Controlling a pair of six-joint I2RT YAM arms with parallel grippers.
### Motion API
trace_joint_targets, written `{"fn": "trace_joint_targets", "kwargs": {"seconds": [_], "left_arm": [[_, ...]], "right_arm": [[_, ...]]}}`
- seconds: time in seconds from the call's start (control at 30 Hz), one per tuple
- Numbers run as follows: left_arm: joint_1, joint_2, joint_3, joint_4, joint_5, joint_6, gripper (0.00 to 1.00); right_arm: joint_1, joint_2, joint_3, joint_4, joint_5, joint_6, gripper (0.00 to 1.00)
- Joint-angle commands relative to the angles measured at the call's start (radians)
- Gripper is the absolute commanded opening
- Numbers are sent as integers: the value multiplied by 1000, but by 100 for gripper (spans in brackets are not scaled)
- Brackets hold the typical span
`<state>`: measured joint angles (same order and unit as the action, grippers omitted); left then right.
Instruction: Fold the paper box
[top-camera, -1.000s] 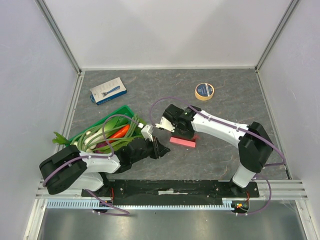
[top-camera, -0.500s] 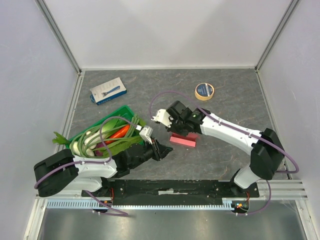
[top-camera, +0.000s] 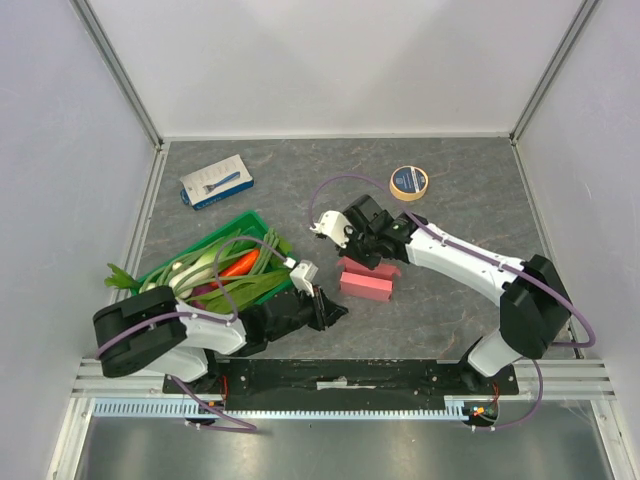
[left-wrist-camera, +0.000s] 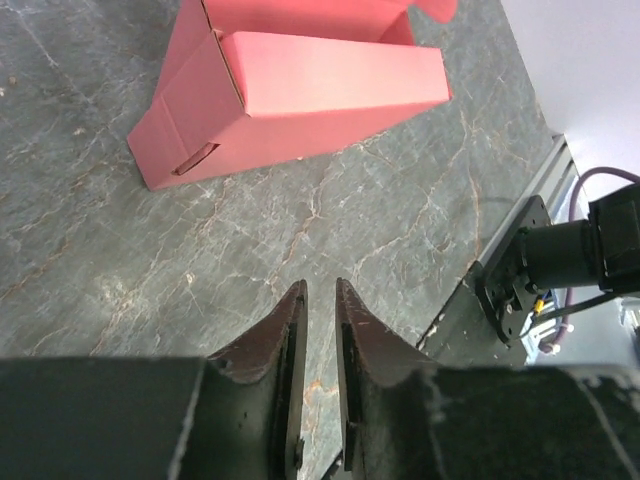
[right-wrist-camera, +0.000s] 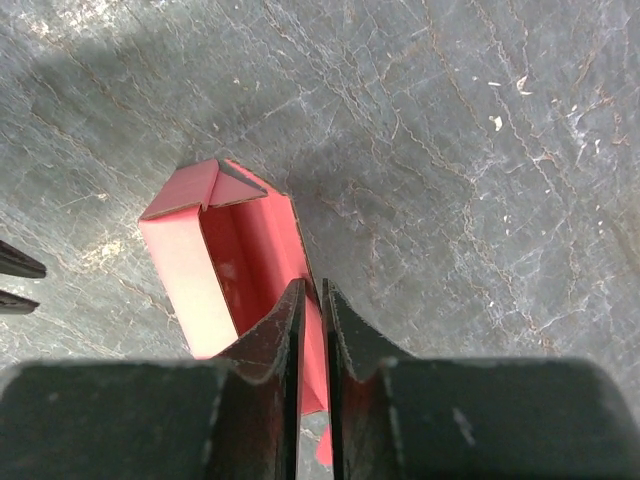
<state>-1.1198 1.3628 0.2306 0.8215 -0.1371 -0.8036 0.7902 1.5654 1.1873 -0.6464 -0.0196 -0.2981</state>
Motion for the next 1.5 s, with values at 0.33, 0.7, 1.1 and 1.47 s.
{"fn": "trace_joint_targets", "kwargs": {"seconds": [0.33,0.7,1.1,1.47], "left_arm": [[-11,243,164,192,-151,21,16],[5,292,200,154,-194,14,15],[9,285,191,127,-200,6,15],[8,279,217,91,-185,29,16]], "right_arm": [[-26,-41,-51,54,-184,27,11],[-23,-94,-123,90,-391,131,0],[-35,-157,-163,180,-332,297,30],[-129,-257,-207,214,-335,392,54]]}}
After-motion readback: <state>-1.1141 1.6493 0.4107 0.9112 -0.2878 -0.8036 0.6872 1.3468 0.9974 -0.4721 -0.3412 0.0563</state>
